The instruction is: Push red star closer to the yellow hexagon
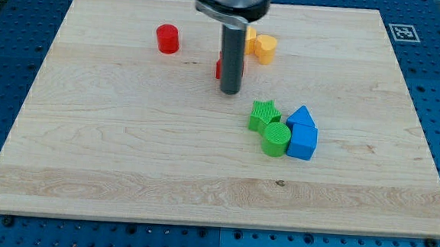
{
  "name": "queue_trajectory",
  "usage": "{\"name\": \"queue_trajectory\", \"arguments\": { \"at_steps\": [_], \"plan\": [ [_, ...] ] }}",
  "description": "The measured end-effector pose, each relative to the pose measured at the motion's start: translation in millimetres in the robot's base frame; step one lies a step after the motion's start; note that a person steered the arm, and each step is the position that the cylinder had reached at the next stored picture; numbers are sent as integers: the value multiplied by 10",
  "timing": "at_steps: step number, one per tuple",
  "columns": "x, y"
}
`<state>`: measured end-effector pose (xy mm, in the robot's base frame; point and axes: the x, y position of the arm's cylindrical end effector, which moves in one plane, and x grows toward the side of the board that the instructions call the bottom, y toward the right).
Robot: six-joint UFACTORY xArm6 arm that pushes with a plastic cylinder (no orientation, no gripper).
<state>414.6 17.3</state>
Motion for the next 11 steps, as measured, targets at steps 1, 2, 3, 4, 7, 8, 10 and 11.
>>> {"name": "queue_trajectory", "arguments": {
  "at_steps": [1, 2, 3, 4, 7, 8, 10, 11],
  "plan": [
    [-104, 158],
    [-212, 194],
    [-350, 203],
    [-423, 205],
    [45, 27],
    [-16, -284],
    [-421, -325],
    [-506, -133]
  ]
}}
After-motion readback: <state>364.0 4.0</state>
